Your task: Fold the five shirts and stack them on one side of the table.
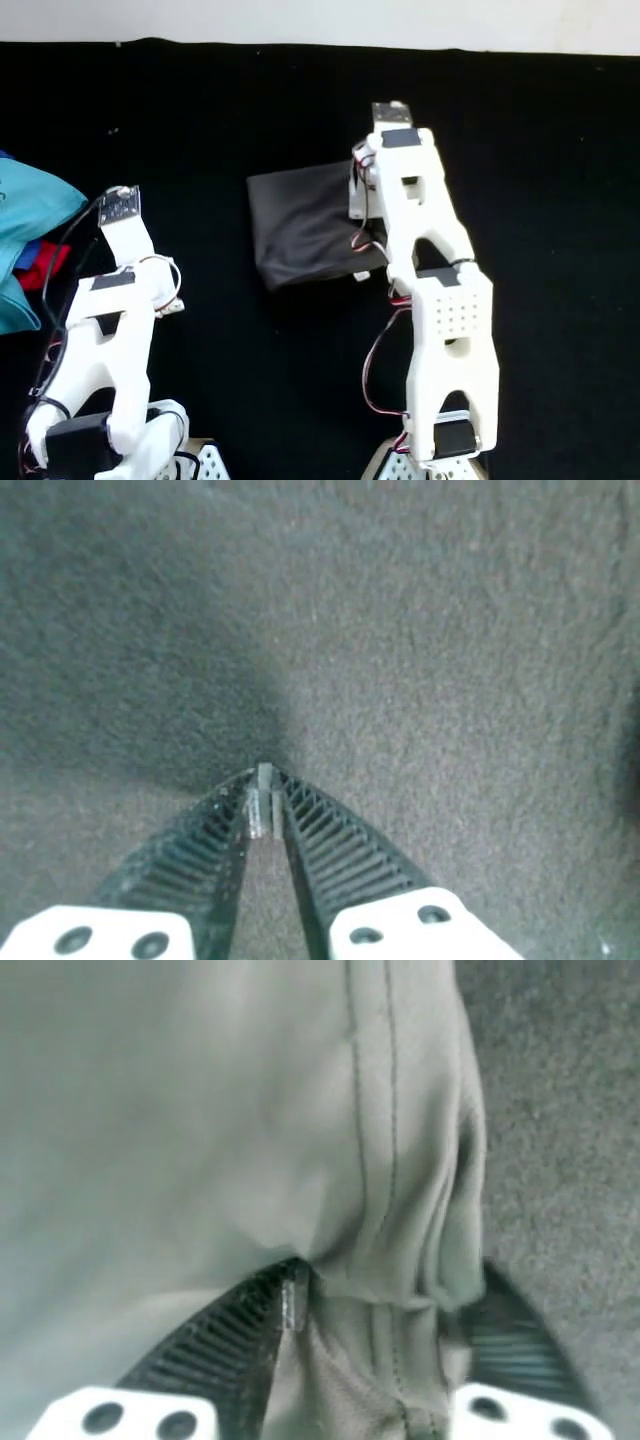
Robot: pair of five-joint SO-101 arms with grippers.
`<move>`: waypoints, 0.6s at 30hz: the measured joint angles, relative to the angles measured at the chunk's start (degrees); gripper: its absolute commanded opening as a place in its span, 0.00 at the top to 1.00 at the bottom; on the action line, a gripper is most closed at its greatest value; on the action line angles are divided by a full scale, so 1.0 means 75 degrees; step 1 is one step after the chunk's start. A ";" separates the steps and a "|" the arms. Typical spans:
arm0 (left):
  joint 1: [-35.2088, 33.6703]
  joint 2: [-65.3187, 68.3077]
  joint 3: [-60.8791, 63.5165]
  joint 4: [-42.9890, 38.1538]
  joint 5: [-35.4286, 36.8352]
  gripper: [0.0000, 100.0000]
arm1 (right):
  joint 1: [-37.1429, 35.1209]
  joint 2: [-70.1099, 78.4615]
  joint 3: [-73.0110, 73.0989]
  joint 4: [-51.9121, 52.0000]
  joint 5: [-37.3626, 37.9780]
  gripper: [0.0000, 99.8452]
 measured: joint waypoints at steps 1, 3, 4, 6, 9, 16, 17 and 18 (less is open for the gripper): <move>0.0035 0.0000 0.0000 0.0000 0.0000 0.99 | 0.0000 0.0105 -0.0176 0.0105 0.0188 0.99; 0.0094 0.0000 0.0000 -0.0012 0.0000 0.99 | 0.0035 0.0281 -0.0598 0.0387 0.0539 0.99; 0.0105 0.0000 0.0000 -0.0012 -0.0012 0.99 | 0.0070 0.0375 -0.0832 0.0539 0.0645 0.99; 0.0105 0.0000 0.0000 -0.0012 -0.0012 0.99 | 0.0211 0.0539 -0.1336 0.0844 0.0844 0.99; 0.0105 0.0000 0.0000 -0.0012 -0.0012 0.99 | 0.0598 0.0621 -0.2098 0.1196 0.1301 0.99; 0.0105 0.0000 0.0000 -0.0012 -0.0012 0.99 | 0.2731 0.0785 -0.3892 0.0738 0.3188 0.99; 0.0105 0.0000 0.0000 -0.0012 -0.0012 0.99 | 0.3048 0.0785 -0.3962 0.0469 0.3446 0.99; 0.0105 0.0000 0.0000 -0.0012 -0.0012 0.99 | 0.3305 0.0797 -0.3997 0.0176 0.3645 0.99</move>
